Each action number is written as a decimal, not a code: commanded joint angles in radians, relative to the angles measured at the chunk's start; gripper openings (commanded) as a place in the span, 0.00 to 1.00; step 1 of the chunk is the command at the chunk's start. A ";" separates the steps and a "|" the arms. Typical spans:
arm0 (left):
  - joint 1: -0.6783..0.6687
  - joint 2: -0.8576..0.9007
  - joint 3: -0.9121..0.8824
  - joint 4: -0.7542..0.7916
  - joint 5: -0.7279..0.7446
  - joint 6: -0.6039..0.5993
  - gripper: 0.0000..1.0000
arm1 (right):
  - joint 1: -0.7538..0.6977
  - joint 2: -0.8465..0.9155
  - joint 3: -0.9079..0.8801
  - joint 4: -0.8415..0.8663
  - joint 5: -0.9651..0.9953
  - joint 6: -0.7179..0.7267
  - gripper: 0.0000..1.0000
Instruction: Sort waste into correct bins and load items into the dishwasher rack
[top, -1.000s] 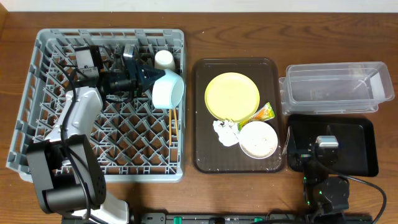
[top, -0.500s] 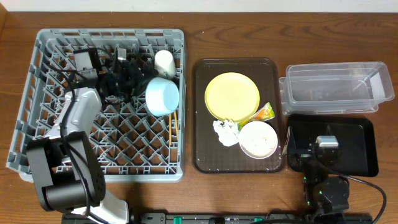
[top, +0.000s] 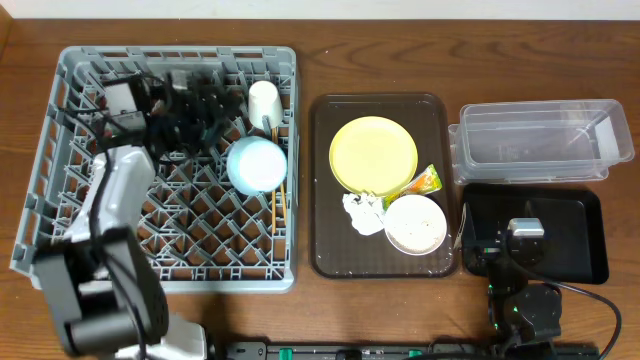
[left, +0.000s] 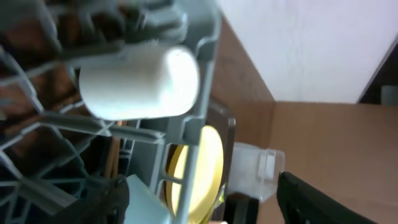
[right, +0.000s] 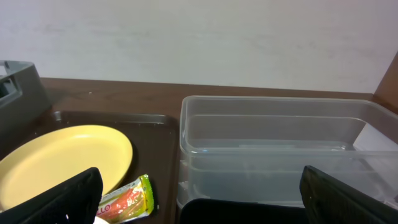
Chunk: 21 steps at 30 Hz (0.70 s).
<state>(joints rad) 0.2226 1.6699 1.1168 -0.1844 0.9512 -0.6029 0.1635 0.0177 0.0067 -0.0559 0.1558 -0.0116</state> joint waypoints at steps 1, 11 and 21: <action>0.002 -0.132 0.020 -0.024 -0.112 0.035 0.80 | -0.007 -0.002 -0.002 -0.004 0.000 -0.004 0.99; -0.029 -0.420 0.020 -0.341 -0.479 0.113 0.80 | -0.007 -0.002 -0.002 -0.004 0.000 -0.004 0.99; -0.049 -0.452 0.019 -0.533 -0.676 0.113 0.89 | -0.007 -0.002 -0.002 -0.004 0.000 -0.004 0.99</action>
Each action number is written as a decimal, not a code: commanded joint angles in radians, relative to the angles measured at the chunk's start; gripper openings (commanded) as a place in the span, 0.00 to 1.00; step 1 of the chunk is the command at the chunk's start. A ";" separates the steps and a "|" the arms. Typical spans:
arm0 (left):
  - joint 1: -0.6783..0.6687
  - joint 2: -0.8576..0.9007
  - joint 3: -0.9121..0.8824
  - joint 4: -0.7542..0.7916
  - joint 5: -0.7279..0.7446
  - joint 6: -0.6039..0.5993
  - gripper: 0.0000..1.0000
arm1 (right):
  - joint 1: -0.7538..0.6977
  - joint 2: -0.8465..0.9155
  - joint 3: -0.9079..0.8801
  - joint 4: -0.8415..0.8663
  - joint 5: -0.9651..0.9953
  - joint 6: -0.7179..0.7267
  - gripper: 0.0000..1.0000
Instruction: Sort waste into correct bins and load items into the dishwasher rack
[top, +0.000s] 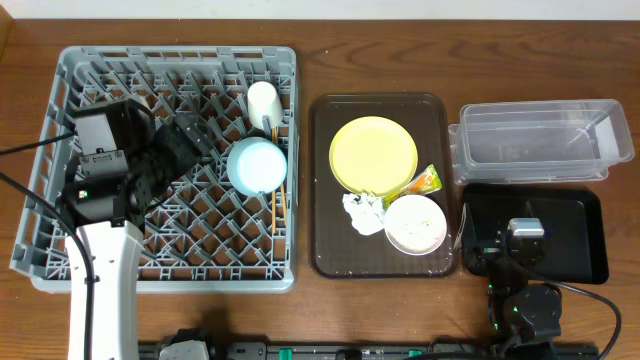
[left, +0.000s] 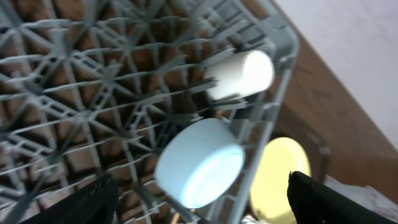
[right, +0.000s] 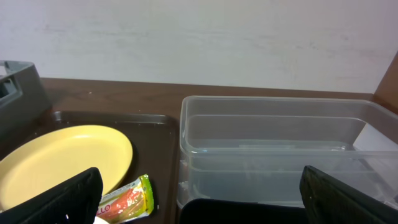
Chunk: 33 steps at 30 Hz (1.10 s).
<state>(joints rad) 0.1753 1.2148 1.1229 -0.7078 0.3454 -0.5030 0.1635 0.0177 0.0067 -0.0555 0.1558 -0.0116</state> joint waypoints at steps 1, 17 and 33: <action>-0.002 0.003 0.013 -0.010 -0.070 0.013 0.89 | -0.007 -0.002 -0.002 -0.004 0.000 -0.004 0.99; -0.002 0.003 0.013 -0.010 -0.070 0.013 0.92 | -0.007 -0.002 -0.001 -0.002 0.004 -0.005 0.99; -0.002 0.003 0.013 -0.010 -0.070 0.013 0.93 | -0.007 -0.002 -0.001 -0.002 0.004 -0.005 0.99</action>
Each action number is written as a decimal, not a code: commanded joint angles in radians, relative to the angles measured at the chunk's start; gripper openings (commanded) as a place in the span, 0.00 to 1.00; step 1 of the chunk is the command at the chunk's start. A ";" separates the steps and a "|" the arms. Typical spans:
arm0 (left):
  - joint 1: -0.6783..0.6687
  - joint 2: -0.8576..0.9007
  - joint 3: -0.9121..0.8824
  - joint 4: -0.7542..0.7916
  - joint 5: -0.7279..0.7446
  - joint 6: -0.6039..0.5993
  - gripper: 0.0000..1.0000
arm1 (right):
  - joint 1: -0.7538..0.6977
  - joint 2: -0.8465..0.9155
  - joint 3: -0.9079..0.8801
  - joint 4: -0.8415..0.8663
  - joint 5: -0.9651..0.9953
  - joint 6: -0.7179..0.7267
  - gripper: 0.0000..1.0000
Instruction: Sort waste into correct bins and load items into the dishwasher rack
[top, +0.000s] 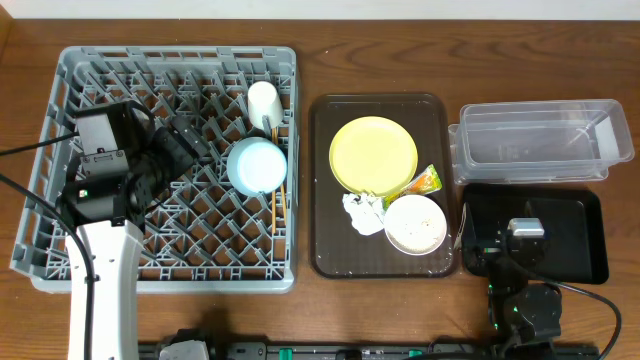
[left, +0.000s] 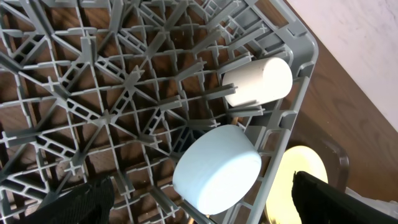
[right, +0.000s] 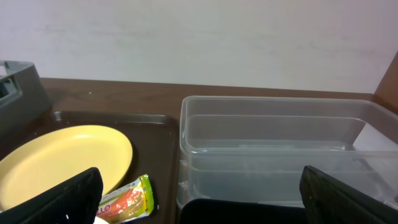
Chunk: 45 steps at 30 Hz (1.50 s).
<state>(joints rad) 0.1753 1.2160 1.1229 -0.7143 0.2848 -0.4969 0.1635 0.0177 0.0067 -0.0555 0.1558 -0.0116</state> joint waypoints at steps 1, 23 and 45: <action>-0.002 0.002 0.013 -0.003 -0.010 0.006 0.93 | -0.007 -0.002 -0.001 -0.002 0.004 -0.005 0.99; -0.002 0.002 0.013 -0.003 -0.010 0.006 0.93 | -0.007 -0.002 -0.002 -0.002 0.004 -0.004 0.99; -0.517 0.018 0.018 0.183 -0.016 -0.130 0.45 | -0.007 -0.002 -0.001 -0.002 0.004 -0.005 0.99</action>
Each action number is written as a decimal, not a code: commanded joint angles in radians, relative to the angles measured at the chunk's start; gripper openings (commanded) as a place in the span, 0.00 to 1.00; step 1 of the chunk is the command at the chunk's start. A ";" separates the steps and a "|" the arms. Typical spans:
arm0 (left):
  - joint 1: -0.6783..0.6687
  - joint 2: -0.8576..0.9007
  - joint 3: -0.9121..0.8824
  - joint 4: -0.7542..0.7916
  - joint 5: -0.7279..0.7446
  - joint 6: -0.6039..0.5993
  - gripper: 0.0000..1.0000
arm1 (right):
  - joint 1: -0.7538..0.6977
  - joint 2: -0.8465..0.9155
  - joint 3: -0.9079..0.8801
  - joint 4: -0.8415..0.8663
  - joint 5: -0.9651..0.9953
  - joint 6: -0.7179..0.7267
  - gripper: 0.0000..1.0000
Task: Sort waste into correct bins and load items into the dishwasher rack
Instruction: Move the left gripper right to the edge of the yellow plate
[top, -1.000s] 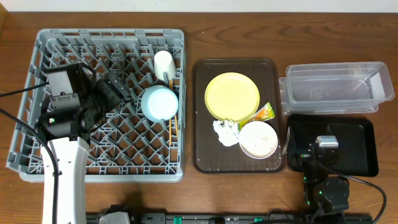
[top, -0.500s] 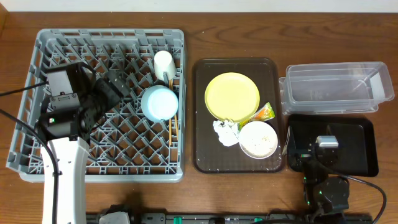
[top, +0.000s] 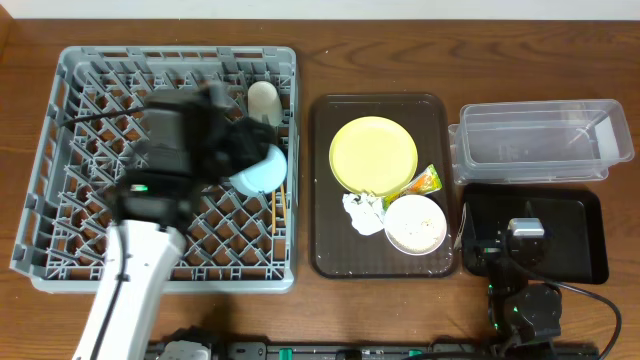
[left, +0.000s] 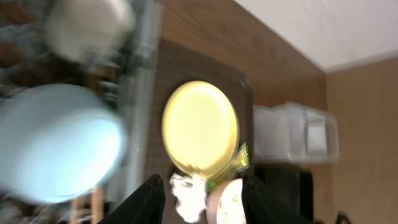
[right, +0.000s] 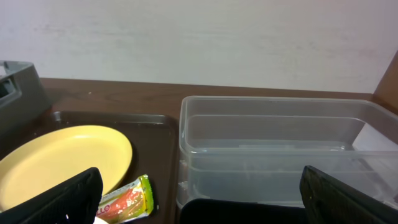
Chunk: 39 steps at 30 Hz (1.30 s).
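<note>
My left gripper (top: 240, 145) hangs over the right part of the grey dishwasher rack (top: 60, 230), blurred, open and holding nothing. Its wrist view looks past the left gripper (left: 205, 202) at a crumpled tissue (left: 186, 194), a white paper plate (left: 227, 202) and a yellow plate (left: 200, 127) on the brown tray (top: 325, 255). In the rack lie a light blue bowl (top: 258, 168), a white cup (top: 265, 100) and wooden chopsticks (top: 277, 208). A green snack wrapper (top: 425, 181) lies beside the yellow plate. My right gripper (right: 208, 208) rests open over the black bin (top: 585, 235).
Clear plastic bins (top: 535, 140) stand stacked at the back right, behind the black bin. The tray sits between the rack and the bins. Bare wooden table (top: 400, 25) runs along the back edge.
My left arm has moved right from the rack's left part to above the bowl, and its camera now faces the tray. The right arm and all objects are unchanged.
At first my left gripper was low in the rack's back row beside the white cup. Then it was raised over the rack's left part and stayed there, open. Now it is over the rack's right side toward the tray. The right arm never moved.
</note>
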<state>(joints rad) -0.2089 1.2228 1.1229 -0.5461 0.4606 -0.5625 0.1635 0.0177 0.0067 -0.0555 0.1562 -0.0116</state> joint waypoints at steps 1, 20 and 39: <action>-0.201 0.025 0.025 0.022 -0.271 -0.072 0.46 | -0.007 -0.002 -0.002 -0.002 0.003 -0.004 0.99; -0.447 0.508 0.229 0.078 -0.769 0.180 0.49 | -0.007 -0.002 -0.001 -0.002 0.003 -0.004 0.99; -0.378 0.698 0.229 0.198 -0.577 0.300 0.38 | -0.007 -0.002 -0.001 -0.002 0.003 -0.005 0.99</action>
<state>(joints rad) -0.6170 1.8977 1.3327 -0.3519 -0.1844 -0.2825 0.1635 0.0177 0.0067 -0.0555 0.1562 -0.0116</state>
